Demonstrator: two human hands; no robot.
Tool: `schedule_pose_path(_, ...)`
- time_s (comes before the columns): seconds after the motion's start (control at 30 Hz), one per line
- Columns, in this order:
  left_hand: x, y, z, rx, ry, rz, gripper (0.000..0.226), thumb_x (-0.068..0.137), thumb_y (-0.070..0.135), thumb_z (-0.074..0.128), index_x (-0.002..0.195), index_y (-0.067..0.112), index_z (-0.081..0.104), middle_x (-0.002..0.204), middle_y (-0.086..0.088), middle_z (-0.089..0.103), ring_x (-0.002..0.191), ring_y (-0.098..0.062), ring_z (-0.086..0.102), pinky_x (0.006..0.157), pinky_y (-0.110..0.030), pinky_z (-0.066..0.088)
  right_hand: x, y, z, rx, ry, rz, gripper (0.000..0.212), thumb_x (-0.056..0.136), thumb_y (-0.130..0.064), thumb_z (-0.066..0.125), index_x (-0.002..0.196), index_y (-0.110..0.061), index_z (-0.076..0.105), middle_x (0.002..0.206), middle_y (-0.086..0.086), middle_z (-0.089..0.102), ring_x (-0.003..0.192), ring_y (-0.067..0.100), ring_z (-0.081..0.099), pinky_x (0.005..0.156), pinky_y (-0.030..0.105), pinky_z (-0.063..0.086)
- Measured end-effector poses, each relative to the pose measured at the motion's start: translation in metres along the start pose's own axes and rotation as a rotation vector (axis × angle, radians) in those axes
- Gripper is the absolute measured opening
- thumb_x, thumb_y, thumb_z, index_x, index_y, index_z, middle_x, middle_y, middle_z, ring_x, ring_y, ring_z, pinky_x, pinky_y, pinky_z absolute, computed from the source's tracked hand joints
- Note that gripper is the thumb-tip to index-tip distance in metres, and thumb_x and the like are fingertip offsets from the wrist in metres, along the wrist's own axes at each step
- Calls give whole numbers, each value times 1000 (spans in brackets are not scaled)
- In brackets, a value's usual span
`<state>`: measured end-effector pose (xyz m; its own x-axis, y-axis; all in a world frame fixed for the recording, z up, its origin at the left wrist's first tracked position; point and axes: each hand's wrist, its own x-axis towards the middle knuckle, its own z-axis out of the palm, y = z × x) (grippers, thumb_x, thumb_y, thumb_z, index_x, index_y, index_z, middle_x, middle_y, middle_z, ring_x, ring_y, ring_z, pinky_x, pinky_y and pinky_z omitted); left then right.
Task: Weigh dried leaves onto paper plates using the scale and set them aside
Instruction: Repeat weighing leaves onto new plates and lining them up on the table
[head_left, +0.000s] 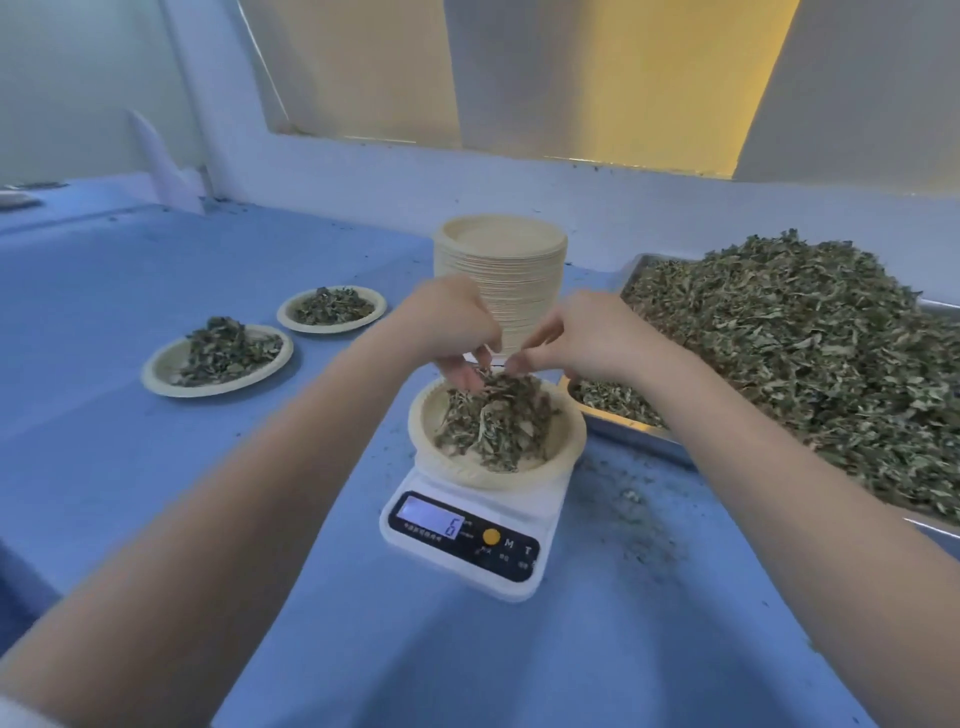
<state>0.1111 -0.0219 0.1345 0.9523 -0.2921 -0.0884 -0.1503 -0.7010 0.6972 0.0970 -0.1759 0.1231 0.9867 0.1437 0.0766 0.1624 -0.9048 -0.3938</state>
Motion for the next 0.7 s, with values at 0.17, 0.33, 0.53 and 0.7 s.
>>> schedule_pose_path(0.17,-3,0,-9,-78,46,55,17,89,2,51,98,-1,66,86,-13,71,54,-24,64,46,-25,54,2,-7,-2,66,62,-25,24,74,-47,75,87,-28,78,79,0,72,59,8,52,53,25,39)
schedule_pose_path(0.33,-4,3,-8,-105,35,79,17,89,3,53,98,-4,65,91,-19,70,65,-30,66,56,-30,56,2,-13,0,74,72,-45,35,73,-57,71,87,-26,77,86,5,74,78,21,64,63,31,48)
schedule_pose_path(0.53,-4,-9,-6,-150,57,100,13,89,2,54,91,0,66,86,-17,71,58,-24,65,47,-24,54,-1,-13,5,106,80,-65,27,68,-59,70,77,-33,74,77,-5,72,67,7,62,63,30,50)
schedule_pose_path(0.7,-5,-20,-5,-158,51,85,14,89,5,54,93,3,68,77,-10,69,51,-17,59,43,-21,50,1,-10,12,120,68,-72,24,67,-54,72,78,-33,74,56,-19,61,51,-5,54,51,17,42)
